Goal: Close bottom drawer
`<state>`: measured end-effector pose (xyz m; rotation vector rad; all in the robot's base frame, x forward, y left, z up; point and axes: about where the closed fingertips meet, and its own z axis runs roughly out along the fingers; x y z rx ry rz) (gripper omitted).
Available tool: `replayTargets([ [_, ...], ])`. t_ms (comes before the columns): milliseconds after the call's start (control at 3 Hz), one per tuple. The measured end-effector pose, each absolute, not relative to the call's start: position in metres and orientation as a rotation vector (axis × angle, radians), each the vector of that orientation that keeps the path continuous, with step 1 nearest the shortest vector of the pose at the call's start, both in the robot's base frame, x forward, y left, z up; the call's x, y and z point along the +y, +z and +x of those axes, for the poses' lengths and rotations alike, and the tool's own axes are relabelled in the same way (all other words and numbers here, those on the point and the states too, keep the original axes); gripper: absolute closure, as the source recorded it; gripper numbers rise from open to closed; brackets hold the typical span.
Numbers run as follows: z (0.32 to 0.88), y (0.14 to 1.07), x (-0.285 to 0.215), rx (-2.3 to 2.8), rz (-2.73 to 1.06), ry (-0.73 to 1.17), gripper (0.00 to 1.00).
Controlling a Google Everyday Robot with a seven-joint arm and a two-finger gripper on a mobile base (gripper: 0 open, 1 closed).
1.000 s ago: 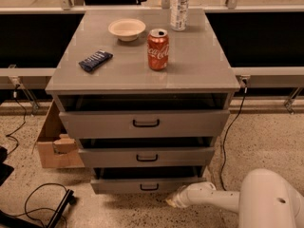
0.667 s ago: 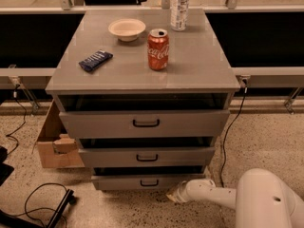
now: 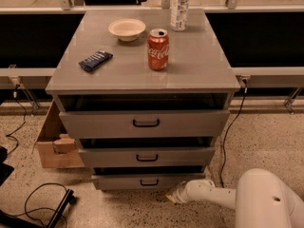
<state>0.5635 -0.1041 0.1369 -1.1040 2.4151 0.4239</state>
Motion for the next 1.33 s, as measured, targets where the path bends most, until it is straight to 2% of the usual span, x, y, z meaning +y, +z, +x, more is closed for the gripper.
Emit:
replayTargets([
  [667, 0.5613, 0.1347, -0.1014, 2.416, -1.107, 0.43, 0.12],
  [1000, 0.5603, 0.1338, -0.1003, 2.417, -1.108, 0.432, 0.0],
  [1333, 0.5603, 0.1338, -0.1003, 2.417, -1.108, 0.432, 0.0],
])
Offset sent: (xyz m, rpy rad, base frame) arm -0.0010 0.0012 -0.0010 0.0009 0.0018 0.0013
